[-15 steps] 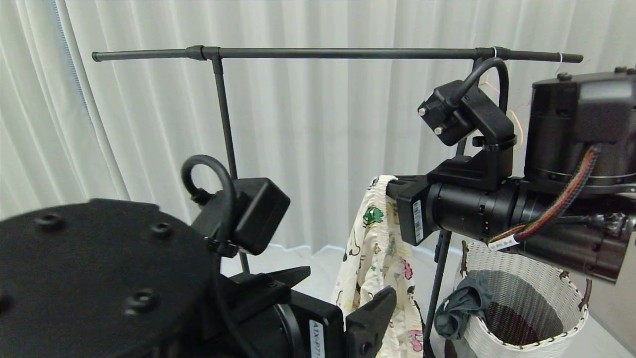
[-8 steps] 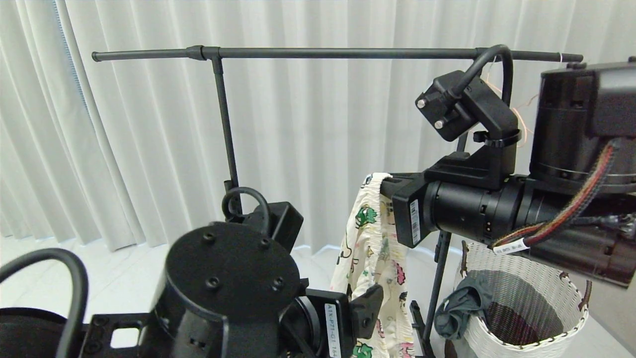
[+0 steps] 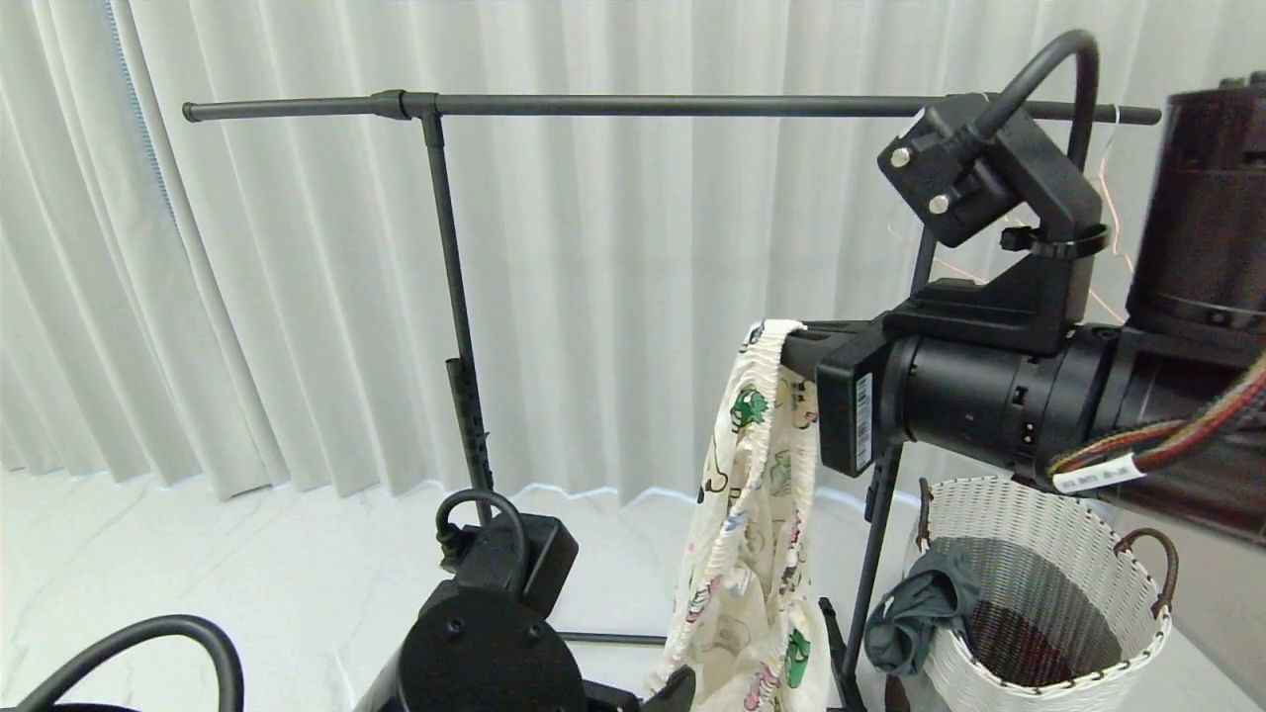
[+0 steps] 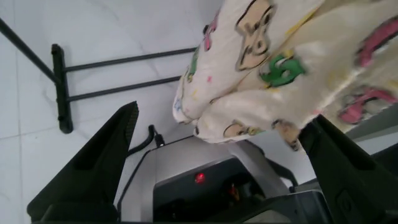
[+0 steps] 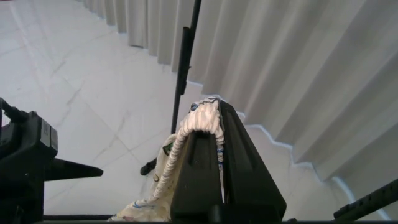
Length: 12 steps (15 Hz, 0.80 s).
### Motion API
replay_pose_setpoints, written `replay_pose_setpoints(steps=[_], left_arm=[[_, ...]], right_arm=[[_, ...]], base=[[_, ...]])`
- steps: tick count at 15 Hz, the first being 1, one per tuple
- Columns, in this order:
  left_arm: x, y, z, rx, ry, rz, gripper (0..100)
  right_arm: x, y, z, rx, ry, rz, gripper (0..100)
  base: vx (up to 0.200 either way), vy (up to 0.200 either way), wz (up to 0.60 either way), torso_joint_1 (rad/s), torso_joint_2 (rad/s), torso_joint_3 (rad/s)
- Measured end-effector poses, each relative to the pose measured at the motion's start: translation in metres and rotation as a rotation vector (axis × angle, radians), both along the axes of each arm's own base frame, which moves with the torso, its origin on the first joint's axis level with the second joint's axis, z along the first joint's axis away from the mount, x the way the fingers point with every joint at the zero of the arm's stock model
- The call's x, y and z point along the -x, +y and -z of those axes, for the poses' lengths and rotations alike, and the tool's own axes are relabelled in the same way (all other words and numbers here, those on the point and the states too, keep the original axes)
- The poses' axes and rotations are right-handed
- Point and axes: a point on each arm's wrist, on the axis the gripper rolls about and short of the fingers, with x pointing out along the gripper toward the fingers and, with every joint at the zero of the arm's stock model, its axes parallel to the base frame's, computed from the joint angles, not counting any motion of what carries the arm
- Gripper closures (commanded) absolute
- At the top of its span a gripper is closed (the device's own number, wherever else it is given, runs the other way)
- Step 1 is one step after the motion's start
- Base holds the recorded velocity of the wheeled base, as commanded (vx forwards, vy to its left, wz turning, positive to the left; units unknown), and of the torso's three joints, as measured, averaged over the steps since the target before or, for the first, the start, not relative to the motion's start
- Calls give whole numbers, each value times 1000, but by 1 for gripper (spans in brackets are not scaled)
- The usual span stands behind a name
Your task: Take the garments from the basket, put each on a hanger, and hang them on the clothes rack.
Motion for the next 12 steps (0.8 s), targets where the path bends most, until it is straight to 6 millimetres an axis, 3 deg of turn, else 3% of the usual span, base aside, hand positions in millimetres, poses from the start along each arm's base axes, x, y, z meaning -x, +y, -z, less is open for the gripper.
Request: replay_pose_setpoints(steps=[5,6,9,12], left_arm=[[5,6,9,-7,25,-9,0],[5,6,10,-1,24,-11,100],[6,7,8,-1,5,-24,100],[8,15,-6,0,-99,-76,100]], right_arm=[[7,-12,-7,-6,-2,0,100],[8,-14,-8,-9,-4,0,100],[12,-20,-6,8,9,2,100],[16,-41,3,68,41,60,100]], base=[[0,0,0,0,0,0],[0,0,0,0,0,0],[0,0,0,0,0,0],[0,0,0,0,0,0]])
